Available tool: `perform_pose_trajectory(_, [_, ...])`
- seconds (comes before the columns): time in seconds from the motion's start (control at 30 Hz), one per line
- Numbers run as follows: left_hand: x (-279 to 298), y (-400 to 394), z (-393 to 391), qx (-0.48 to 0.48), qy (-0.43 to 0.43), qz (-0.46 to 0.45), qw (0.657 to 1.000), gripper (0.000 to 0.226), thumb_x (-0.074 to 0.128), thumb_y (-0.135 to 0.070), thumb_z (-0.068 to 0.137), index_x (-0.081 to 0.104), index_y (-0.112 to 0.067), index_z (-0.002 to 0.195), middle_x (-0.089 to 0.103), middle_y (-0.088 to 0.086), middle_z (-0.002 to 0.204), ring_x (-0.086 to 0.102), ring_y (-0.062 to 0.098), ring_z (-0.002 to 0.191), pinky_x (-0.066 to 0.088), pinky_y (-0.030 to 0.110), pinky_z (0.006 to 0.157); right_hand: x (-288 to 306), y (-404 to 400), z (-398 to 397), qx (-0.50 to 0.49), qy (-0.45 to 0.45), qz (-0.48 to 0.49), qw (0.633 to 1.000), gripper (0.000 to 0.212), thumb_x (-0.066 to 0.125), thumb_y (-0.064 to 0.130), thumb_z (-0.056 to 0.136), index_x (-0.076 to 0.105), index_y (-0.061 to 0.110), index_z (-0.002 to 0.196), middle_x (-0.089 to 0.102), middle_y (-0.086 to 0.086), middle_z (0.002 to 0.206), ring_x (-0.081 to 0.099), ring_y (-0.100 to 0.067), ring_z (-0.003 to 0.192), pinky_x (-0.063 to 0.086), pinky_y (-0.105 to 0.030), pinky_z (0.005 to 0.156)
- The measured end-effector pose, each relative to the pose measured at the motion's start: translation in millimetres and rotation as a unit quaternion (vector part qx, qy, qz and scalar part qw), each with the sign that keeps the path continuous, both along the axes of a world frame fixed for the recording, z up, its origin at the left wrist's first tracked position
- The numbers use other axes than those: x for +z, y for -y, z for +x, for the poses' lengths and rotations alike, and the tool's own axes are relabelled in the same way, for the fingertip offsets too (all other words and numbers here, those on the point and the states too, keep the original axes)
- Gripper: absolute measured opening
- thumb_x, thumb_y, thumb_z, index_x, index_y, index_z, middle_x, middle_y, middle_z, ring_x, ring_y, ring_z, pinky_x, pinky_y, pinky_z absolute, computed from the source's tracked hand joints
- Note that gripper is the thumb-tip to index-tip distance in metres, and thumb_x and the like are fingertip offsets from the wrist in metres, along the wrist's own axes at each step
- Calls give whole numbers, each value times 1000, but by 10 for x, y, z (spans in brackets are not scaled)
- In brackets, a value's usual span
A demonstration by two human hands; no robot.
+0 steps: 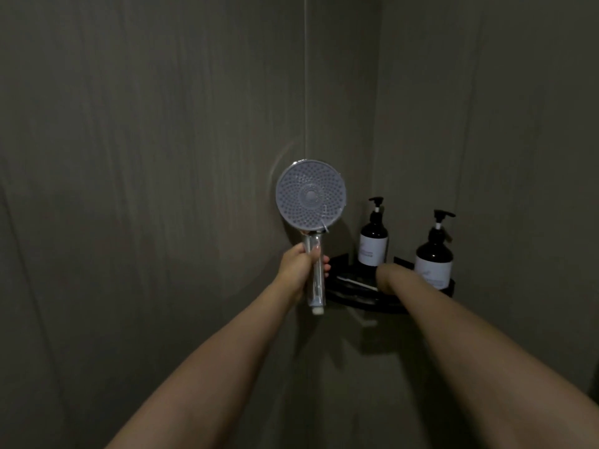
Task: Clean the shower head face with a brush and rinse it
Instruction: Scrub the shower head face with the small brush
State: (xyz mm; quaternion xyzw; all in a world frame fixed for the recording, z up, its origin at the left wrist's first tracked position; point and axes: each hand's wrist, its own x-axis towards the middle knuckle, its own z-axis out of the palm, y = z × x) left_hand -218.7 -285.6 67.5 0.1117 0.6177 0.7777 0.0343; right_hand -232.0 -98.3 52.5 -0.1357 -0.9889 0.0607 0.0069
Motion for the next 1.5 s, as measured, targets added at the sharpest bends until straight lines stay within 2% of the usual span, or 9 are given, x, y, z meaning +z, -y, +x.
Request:
perform_pose_trajectory(0.13, [8,67,-28,1,6,-20,1000,15,45,-13,96,53,-16,83,53,7,73,51,16,63,48,28,60,41,34,-52,10,41,19,999,36,45,12,95,52,2,128,44,-5,97,41,-16,69,43,-31,95])
perform_pose_trajectory(0.23, [-11,95,-24,5,3,-38,999,17,46,-14,96,53,-16,81,53,7,72,49,15,60,46,27,55,73,46,3,11,65,23,998,34,46,13,95,49,5,128,57,-8,111,53,-16,85,44,-26,91])
perform_pose_trajectory(0.43, [-87,65,92,9,-5,-51,999,18,46,-17,96,51,-17,79,51,6,68,45,15,55,39,25,50,133,89,257,-7,-95,-45,994,31,43,4,94,47,1,125,55,-18,125,57,-25,103,47,-33,84])
perform_pose_trajectory(0.63, [-174,-15,375,17,0,-80,997,18,46,-16,95,50,-15,77,49,6,64,43,15,51,37,22,43,413,58,764,-17,-328,-202,923,21,36,15,99,47,-2,103,60,-25,105,50,-25,77,34,-29,62])
perform_pose_trajectory(1.03, [-226,-288,902,19,-2,-88,996,23,44,-16,96,47,-14,74,47,6,61,42,15,46,36,19,41,783,454,1314,161,-255,-257,918,34,47,21,95,54,8,65,48,-5,58,49,-21,65,32,-27,52])
perform_pose_trajectory(1.2, [-208,-190,968,36,-16,-89,995,22,43,-13,96,47,-13,74,47,8,61,42,16,46,36,18,38,820,322,1347,47,-249,-218,942,31,40,18,98,61,-2,111,59,-18,91,60,-30,85,38,-28,60])
perform_pose_trajectory(1.3, [-212,-97,990,50,-16,-89,995,23,43,-12,96,46,-13,73,47,7,60,42,16,45,36,18,39,907,101,1371,-27,-333,-264,905,38,38,23,100,62,-6,106,61,-18,92,55,-29,79,36,-27,58])
perform_pose_trajectory(1.4, [-186,-60,1000,49,-16,-90,995,22,43,-12,96,46,-13,74,46,7,60,41,15,45,36,18,39,963,252,1498,75,-303,-191,931,37,34,21,100,63,1,89,57,-11,77,58,-31,82,34,-28,51])
perform_pose_trajectory(1.5, [-152,-107,1009,51,-24,-95,994,24,43,-12,96,45,-13,72,46,7,59,41,14,41,36,17,36,918,646,1570,171,-273,-111,940,37,30,19,101,60,0,106,64,-17,94,62,-34,93,49,-37,70])
